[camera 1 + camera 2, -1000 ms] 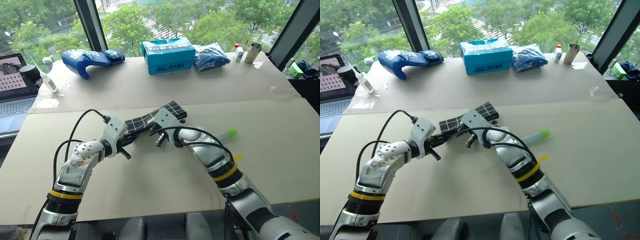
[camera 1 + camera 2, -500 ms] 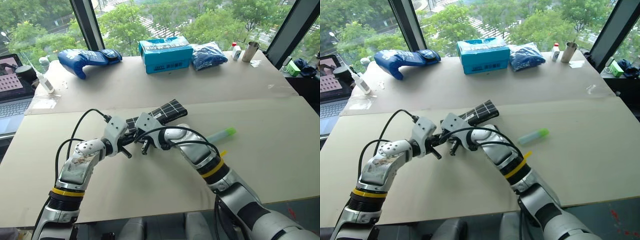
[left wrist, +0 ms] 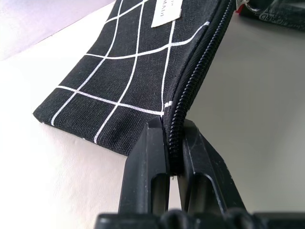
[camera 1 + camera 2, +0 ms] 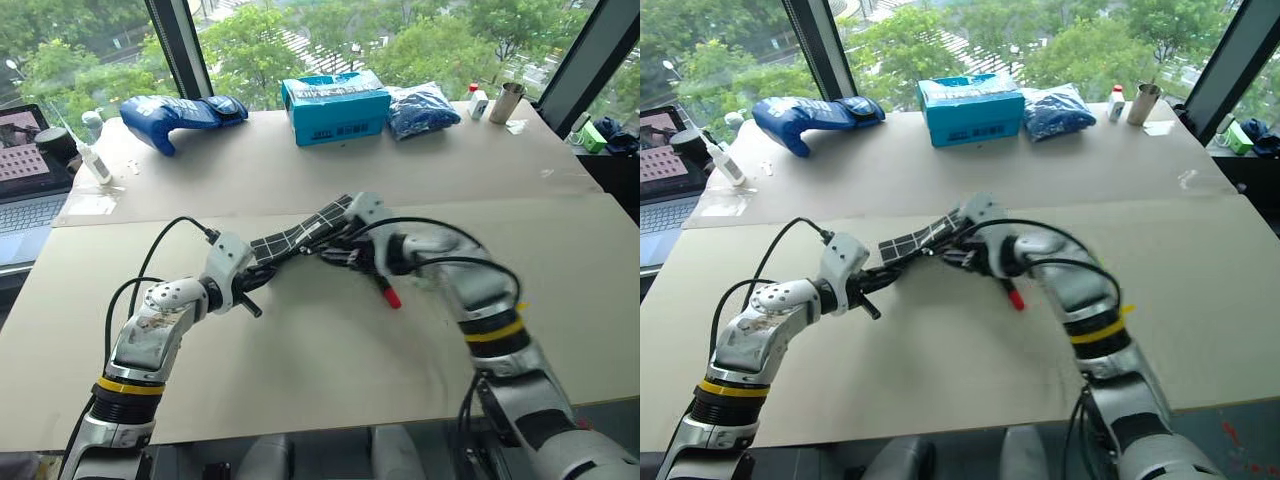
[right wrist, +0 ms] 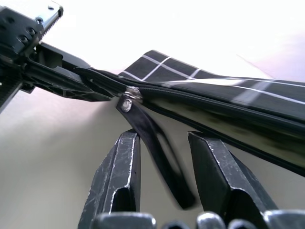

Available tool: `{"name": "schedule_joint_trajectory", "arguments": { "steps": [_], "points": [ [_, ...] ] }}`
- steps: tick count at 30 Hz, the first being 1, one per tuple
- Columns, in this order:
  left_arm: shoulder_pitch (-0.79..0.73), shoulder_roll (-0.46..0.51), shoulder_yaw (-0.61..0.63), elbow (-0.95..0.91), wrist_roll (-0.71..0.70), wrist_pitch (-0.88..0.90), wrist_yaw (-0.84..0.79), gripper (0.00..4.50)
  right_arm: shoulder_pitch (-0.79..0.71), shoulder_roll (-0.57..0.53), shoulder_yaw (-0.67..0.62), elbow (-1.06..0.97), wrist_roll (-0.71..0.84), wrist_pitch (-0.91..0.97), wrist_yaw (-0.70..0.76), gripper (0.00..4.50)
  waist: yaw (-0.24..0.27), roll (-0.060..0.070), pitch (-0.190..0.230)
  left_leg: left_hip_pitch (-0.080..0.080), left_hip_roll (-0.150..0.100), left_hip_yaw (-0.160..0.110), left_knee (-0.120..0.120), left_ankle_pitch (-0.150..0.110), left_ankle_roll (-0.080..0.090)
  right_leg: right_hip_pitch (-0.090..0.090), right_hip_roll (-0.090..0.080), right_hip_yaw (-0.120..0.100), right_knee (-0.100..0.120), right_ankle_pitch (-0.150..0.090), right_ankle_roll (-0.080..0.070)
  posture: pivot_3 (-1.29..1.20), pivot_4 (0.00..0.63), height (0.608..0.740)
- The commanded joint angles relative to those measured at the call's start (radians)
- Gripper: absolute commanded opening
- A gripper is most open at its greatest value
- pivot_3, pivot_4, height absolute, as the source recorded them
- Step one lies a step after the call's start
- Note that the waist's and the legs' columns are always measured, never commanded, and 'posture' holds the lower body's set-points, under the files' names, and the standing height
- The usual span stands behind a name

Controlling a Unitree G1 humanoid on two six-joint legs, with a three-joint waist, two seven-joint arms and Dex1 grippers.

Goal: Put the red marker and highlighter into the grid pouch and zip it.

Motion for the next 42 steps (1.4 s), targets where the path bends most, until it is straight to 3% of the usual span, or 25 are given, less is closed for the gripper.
{"name": "schedule_joint_trajectory", "arguments": {
  "steps": [1, 4, 7, 12, 18, 23, 27, 32, 34, 38, 42],
  "points": [
    [-0.004, 0.015, 0.038, -0.022, -0.022, -0.008, -0.003, 0.00, 0.078, -0.104, -0.145, -0.149, 0.077, 0.039, 0.025, 1.84, 0.001, 0.000, 0.000, 0.000, 0.000, 0.000, 0.000, 0.000, 0.000, 0.000, 0.000, 0.000, 0.000, 0.000, 0.000, 0.00, 0.150, 0.740],
    [-0.003, 0.007, 0.035, -0.027, -0.021, -0.013, 0.007, 0.00, 0.113, -0.135, -0.221, -0.130, 0.026, 0.137, -0.122, 1.84, 0.001, 0.000, 0.000, 0.001, 0.000, 0.001, 0.000, -0.001, 0.001, 0.001, 0.000, 0.000, 0.000, 0.000, 0.000, 0.00, 0.150, 0.740],
    [-0.002, -0.010, 0.027, -0.022, -0.020, -0.020, 0.020, 0.00, 0.122, -0.095, -0.313, -0.149, 0.003, 0.293, -0.271, 1.84, 0.006, 0.000, 0.000, 0.000, 0.000, 0.002, 0.001, 0.000, 0.001, 0.001, 0.000, 0.001, 0.000, 0.002, -0.001, 0.00, 0.150, 0.740],
    [0.000, -0.031, 0.007, -0.011, -0.014, -0.030, 0.026, 0.00, 0.156, -0.078, -0.333, -0.300, 0.017, 0.404, -0.353, 1.84, 0.016, 0.000, 0.000, 0.000, 0.000, 0.002, 0.002, 0.000, 0.000, 0.001, 0.000, 0.001, 0.000, 0.002, -0.001, 0.00, 0.150, 0.740],
    [-0.037, -0.032, -0.012, 0.054, -0.002, -0.063, 0.006, 0.00, 0.359, -0.310, -0.259, -0.348, -0.044, -0.028, -0.170, 1.84, 0.026, 0.000, 0.000, 0.000, -0.001, 0.003, 0.003, 0.000, 0.001, 0.002, -0.001, 0.001, -0.002, 0.003, 0.000, 0.00, 0.150, 0.740],
    [-0.049, -0.035, -0.012, 0.077, 0.001, -0.084, 0.009, 0.00, 0.353, -0.383, -0.256, -0.232, -0.046, -0.066, -0.155, 1.84, 0.023, -0.001, 0.000, 0.001, 0.000, 0.003, 0.005, -0.001, 0.001, 0.004, 0.000, 0.001, -0.002, 0.003, 0.000, 0.00, 0.150, 0.740],
    [-0.038, -0.046, -0.018, 0.073, 0.004, -0.092, 0.019, 0.00, 0.364, -0.376, -0.220, -0.251, -0.043, -0.135, -0.139, 2.86, 0.022, -0.001, 0.000, 0.001, 0.000, 0.003, 0.005, 0.000, 0.001, 0.004, 0.000, 0.001, -0.002, 0.003, 0.000, 0.00, 0.150, 0.740],
    [-0.042, -0.041, -0.027, 0.078, 0.007, -0.095, 0.008, 0.00, 0.457, -0.478, -0.158, -0.121, -0.125, -0.445, -0.005, 4.43, 0.033, -0.001, 0.000, 0.000, 0.000, 0.003, 0.005, 0.000, 0.001, 0.005, -0.001, 0.001, -0.002, 0.004, 0.001, 0.00, 0.150, 0.740],
    [-0.047, -0.037, -0.030, 0.088, 0.011, -0.100, 0.003, 0.00, 0.450, -0.515, -0.120, -0.033, -0.159, -0.578, 0.047, 4.43, 0.034, -0.001, 0.000, 0.000, -0.001, 0.004, 0.007, 0.000, 0.001, 0.005, -0.001, 0.001, -0.003, 0.004, 0.001, 0.00, 0.150, 0.740],
    [-0.060, -0.034, -0.028, 0.101, 0.015, -0.110, -0.003, 0.00, 0.256, -0.498, -0.033, 0.276, -0.214, -0.761, 0.113, 4.43, 0.025, -0.001, 0.001, 0.002, 0.000, 0.005, 0.009, -0.001, 0.001, 0.007, 0.000, 0.002, -0.003, 0.004, 0.001, 0.00, 0.150, 0.740],
    [-0.054, -0.035, -0.022, 0.089, 0.014, -0.107, 0.008, 0.00, 0.162, -0.461, -0.005, 0.394, -0.221, -0.828, 0.153, 4.43, 0.017, -0.001, 0.001, 0.002, 0.000, 0.005, 0.009, 0.000, 0.001, 0.007, 0.000, 0.002, -0.003, 0.004, 0.001, 0.00, 0.150, 0.740]
  ]
}}
